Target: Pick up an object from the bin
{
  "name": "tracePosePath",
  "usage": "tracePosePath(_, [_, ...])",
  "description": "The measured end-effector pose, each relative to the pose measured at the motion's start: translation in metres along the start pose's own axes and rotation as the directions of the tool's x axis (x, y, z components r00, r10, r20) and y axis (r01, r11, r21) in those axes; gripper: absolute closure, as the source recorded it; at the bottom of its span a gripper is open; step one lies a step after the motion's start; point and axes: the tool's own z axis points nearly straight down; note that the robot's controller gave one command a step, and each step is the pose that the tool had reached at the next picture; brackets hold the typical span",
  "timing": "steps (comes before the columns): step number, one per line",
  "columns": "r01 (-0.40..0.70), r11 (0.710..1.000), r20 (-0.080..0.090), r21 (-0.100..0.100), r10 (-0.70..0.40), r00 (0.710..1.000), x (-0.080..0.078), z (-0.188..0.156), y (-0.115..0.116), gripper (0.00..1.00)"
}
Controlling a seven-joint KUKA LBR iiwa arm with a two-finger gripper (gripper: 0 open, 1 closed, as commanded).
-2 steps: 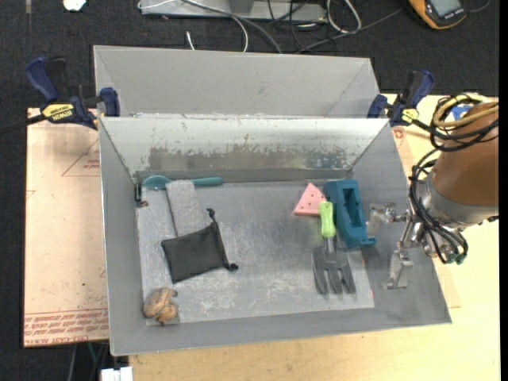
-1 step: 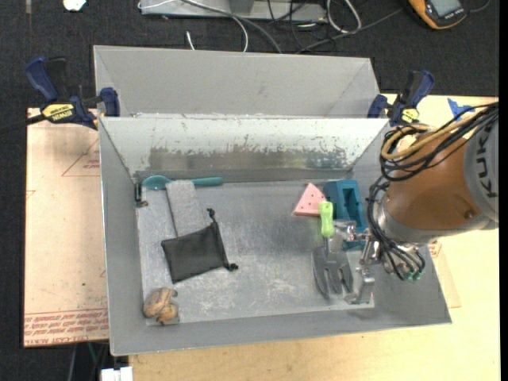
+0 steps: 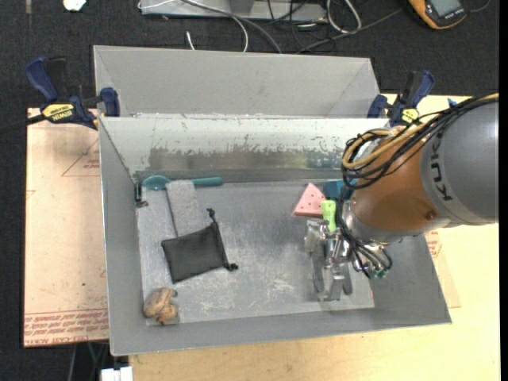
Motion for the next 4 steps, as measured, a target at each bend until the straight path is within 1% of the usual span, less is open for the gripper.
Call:
tracePosePath(1, [0.015, 1.0, -0.011, -0.004, -0.015, 1.0, 0.023, 0.005, 0.018, 0.0])
tracePosePath(2, [-0.011, 1.0, -0.003, -0.003, 0.011, 1.0, 0.003, -0.015, -0.012, 0.0])
tracePosePath(3, [-0.026, 1.0, -0.003, -0.001, 0.026, 1.0, -0.001, -0.019, -0.028, 0.0])
tracePosePath(4, [0.194, 0.981, 0.0, -0.002, -0.194, 0.981, -0.009, -0.043, -0.033, 0.0])
